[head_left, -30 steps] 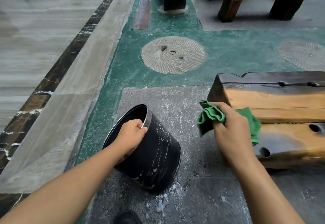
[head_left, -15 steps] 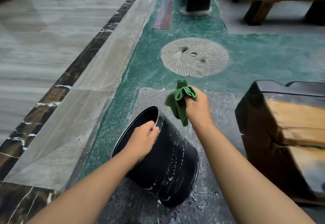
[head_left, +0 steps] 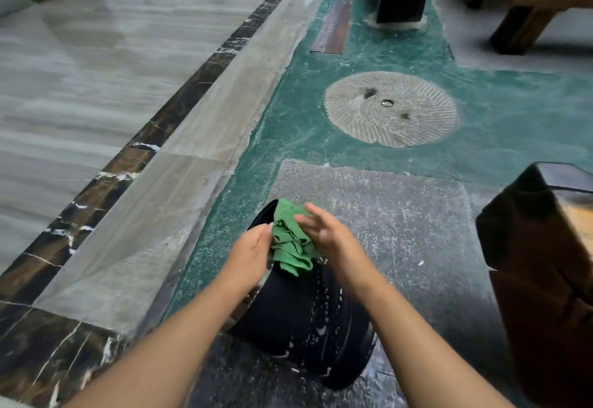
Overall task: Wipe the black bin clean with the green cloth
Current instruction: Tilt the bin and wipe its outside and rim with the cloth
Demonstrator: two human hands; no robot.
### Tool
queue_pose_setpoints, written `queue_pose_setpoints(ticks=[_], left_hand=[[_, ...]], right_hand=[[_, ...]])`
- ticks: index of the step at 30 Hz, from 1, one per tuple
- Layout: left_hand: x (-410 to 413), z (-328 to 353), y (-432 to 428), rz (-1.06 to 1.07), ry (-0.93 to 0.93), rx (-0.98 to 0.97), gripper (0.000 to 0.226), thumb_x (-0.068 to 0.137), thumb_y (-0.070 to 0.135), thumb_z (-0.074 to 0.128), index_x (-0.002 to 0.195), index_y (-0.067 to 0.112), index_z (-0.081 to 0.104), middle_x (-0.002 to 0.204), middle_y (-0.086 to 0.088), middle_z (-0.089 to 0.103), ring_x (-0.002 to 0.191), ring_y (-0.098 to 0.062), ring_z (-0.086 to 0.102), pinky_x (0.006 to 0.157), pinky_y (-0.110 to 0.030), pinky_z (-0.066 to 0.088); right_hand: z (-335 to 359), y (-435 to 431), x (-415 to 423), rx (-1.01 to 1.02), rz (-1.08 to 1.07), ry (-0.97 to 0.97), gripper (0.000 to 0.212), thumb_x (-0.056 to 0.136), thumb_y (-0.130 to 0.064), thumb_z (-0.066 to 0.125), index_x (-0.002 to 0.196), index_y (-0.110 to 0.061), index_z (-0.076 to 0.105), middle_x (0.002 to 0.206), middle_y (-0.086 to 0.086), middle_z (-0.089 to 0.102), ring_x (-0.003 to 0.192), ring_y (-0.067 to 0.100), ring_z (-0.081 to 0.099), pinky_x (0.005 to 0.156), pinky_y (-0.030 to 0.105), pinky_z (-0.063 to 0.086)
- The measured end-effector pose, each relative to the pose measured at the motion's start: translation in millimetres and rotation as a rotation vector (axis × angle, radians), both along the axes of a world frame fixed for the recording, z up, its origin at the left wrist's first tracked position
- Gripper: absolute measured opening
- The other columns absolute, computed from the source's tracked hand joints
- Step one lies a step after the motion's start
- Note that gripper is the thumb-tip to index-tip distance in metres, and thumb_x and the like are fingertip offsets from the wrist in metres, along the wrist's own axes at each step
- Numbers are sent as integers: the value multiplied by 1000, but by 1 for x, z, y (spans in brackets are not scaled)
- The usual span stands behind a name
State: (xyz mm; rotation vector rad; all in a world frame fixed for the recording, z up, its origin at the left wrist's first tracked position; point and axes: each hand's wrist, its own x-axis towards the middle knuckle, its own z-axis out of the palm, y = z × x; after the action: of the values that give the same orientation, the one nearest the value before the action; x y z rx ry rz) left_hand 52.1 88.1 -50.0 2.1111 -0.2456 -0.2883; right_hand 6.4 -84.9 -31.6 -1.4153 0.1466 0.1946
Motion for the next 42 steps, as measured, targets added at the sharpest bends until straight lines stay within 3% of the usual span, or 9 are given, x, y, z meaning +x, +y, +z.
queue_pose_setpoints(ticks=[2,5,8,12,18,22,28,35,42], left_hand=[[0,3,-1,9,7,-13,40,102,40,33,93,25,69,91,8,72,84,3,63,70,-10,46],[-2,12,-8,-29,57,-64,37,102,42,34,94,30,68,92,12,71,87,11,62,75,-8,45],[-3,20,-20,-46,99,-114,50,97,55,28,111,29,68,104,12,69,95,11,60,82,-8,41],[1,23,-27,33,212,-185,83,81,75,19,124,22,66,117,2,69,111,-12,60,96,-29,43],[0,15,-23,86,405,-438,70,91,66,34,112,10,70,112,-8,73,108,-17,67,97,-35,48],[5,11,-14,146,289,-298,49,86,54,59,78,5,61,74,-7,60,70,-17,57,72,-45,49],[6,3,-16,92,-32,195,48,81,52,66,67,17,37,61,6,36,53,-13,34,50,-33,25],[9,-4,-12,75,-141,248,47,92,54,47,62,21,30,54,3,41,51,-21,38,49,-36,27],[5,-9,17,44,-162,290,49,91,51,53,64,20,27,55,-1,40,53,-26,39,50,-38,27]], right_hand=[[6,3,19,-161,-86,79,58,89,-39,42,142,-17,47,133,5,52,114,15,58,92,27,44],[-2,20,41,-602,-213,70,42,101,-41,38,94,-8,63,108,15,56,98,25,53,86,35,39],[-10,38,48,-845,-326,111,47,99,-43,37,109,-7,67,125,16,53,119,31,44,104,45,34],[-14,51,44,-775,-340,173,64,99,-52,29,153,-17,31,163,21,17,151,35,12,122,53,8],[-25,78,5,-957,-256,-24,70,97,-53,18,158,-18,17,166,8,16,154,24,8,124,46,4],[-41,88,-35,-1097,-162,-152,75,92,-55,24,159,-24,9,168,2,5,154,20,-4,124,46,-1],[-70,100,-87,-1155,-166,-369,65,100,-47,33,155,-11,28,164,11,22,152,31,18,114,54,21],[-55,77,-33,-989,-187,-207,73,88,-42,36,157,-30,16,166,-12,10,154,14,-3,124,49,6],[-64,23,44,-914,-23,-12,71,91,-57,40,153,-25,31,158,-1,38,145,24,34,117,49,27]])
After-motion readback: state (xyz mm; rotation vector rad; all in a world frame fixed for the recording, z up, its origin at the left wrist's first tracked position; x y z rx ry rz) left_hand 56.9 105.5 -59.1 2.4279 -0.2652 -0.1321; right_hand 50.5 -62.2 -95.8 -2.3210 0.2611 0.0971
